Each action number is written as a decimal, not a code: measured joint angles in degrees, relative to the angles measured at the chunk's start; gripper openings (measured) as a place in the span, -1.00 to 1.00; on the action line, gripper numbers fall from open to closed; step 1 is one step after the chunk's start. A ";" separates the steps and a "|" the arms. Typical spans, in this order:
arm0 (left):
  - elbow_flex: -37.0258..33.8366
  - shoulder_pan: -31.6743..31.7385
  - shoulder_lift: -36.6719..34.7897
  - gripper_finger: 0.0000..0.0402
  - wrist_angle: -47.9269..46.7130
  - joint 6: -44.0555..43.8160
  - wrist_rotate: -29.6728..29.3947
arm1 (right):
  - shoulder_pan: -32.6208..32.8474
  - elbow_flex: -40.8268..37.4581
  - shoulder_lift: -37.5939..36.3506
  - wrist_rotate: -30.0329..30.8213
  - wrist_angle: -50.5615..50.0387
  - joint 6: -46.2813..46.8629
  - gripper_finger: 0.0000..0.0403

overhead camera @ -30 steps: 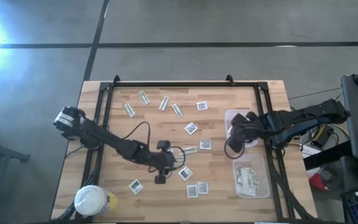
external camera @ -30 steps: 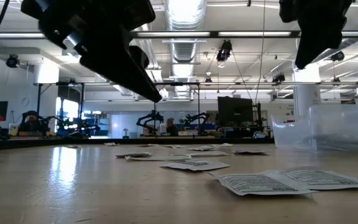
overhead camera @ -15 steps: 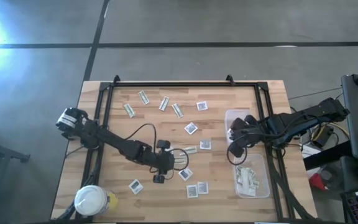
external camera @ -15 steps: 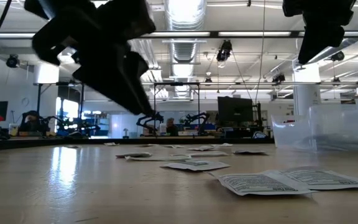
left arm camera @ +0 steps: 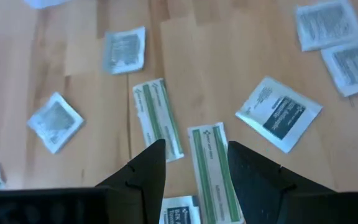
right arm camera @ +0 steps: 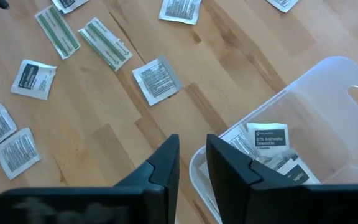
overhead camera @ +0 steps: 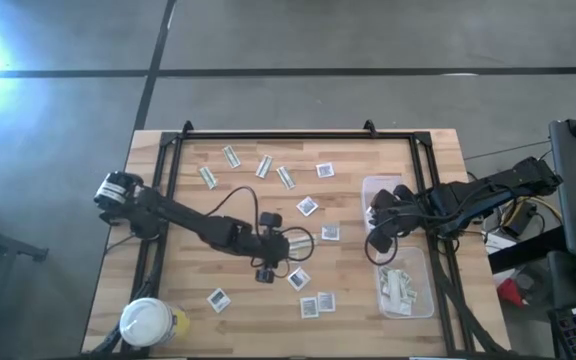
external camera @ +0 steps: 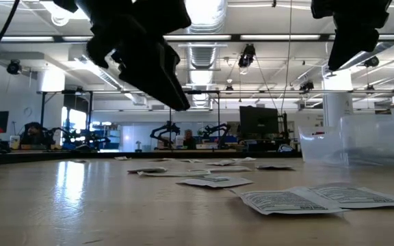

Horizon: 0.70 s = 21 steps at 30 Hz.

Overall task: Pick & Place First Aid Supplies
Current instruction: Put the bandage pack into the bottom bin

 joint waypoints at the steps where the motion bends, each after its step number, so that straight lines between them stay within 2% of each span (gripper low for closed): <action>1: -0.02 0.17 0.61 -0.17 0.16 -0.02 0.26 | 0.00 -0.02 0.00 0.00 0.02 -0.01 -0.63; 5: 0.01 0.66 3.53 -0.17 3.10 1.14 0.43 | 0.00 -0.47 0.00 0.04 0.02 0.00 -0.67; 10: 1.49 2.64 8.02 -0.17 3.97 2.14 -2.84 | 0.00 -1.25 0.01 0.12 0.05 0.05 -0.68; 21: 5.80 5.04 16.02 -0.18 2.32 2.25 -2.30 | 0.00 -1.86 0.02 0.05 -0.03 0.26 -0.61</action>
